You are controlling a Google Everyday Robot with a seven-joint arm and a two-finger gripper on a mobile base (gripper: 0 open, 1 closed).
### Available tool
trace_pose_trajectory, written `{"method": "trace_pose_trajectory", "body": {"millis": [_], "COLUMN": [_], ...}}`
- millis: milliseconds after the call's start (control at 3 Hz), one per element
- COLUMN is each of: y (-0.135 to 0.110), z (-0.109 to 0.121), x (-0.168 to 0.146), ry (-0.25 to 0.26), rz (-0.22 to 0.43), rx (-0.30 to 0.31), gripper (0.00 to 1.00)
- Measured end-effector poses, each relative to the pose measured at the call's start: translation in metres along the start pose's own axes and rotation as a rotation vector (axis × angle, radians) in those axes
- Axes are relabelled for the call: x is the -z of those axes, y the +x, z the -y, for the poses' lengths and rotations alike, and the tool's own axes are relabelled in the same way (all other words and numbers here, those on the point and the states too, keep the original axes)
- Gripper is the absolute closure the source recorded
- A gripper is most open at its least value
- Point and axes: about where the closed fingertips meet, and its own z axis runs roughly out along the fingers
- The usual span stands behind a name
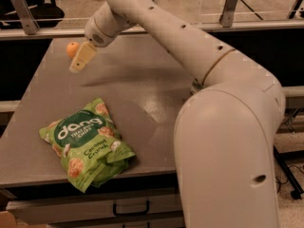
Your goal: Move orange near green rice chip bag
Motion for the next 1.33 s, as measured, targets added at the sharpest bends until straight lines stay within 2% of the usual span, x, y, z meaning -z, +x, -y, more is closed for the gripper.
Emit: {"method": "trace_pose_trajectory", "body": {"millis": [667, 1000, 1333], "y": [-0.014, -0.008, -0.003], "z": [0.018, 0.027, 0.036], "x": [-0.041, -0.058, -0.065], "ry": [0.061, 0.059, 0.060], "rz": [-0.028, -0.022, 0.002], "rx": [-0.183, -0.263, -0.315], "gripper": [0.00, 0.00, 0.17]}}
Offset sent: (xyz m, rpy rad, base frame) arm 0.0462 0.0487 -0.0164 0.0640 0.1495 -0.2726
